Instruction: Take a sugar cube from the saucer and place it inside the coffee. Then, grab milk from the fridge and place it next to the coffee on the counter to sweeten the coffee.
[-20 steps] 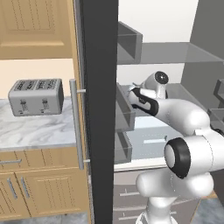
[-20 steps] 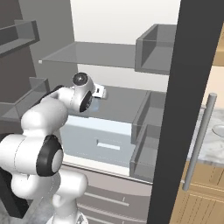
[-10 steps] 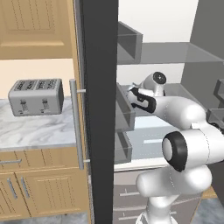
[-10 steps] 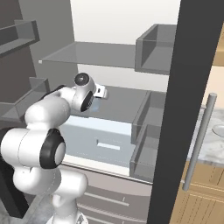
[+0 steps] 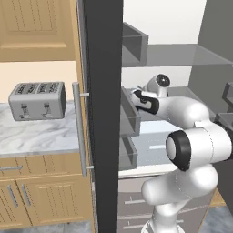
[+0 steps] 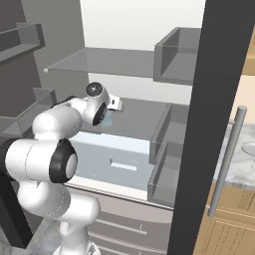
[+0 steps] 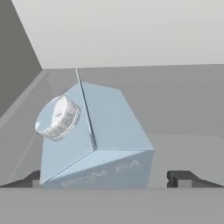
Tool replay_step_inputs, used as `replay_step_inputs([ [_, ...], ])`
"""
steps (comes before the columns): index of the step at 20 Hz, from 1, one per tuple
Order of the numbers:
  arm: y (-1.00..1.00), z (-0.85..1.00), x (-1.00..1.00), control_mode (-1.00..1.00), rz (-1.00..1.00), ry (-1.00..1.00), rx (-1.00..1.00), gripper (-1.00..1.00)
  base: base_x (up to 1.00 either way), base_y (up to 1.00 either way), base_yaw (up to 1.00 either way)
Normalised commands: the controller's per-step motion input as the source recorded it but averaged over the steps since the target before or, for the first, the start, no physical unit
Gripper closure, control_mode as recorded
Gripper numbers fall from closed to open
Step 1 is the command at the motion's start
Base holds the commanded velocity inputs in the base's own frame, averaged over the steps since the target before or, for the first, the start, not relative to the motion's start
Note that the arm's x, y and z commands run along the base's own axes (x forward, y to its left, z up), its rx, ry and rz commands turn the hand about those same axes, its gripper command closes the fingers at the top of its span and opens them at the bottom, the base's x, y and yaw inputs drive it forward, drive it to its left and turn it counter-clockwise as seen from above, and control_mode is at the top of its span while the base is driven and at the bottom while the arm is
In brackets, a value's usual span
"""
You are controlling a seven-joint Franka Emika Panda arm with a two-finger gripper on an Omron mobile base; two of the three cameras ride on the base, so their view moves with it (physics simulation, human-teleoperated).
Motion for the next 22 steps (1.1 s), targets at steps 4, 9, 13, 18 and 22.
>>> replay_step_inputs([
  [4, 0.02, -0.08, 0.17, -1.00, 0.00, 0.00, 0.00, -1.00, 0.00, 0.00, 0.00],
  [9, 0.00, -0.07, 0.18, -1.00, 0.00, 0.00, 0.00, -1.00, 0.00, 0.00, 0.00],
  [13, 0.02, -0.02, 0.07, -1.00, 0.00, 0.00, 0.00, 1.00, 0.00, 0.00, 0.00],
  [18, 0.00, 0.00, -0.04, -1.00, 0.00, 0.00, 0.00, 1.00, 0.00, 0.00, 0.00],
  [22, -0.05, 0.20, -0.74, -1.00, 0.00, -0.05, 0.00, 1.00, 0.00, 0.00, 0.00],
])
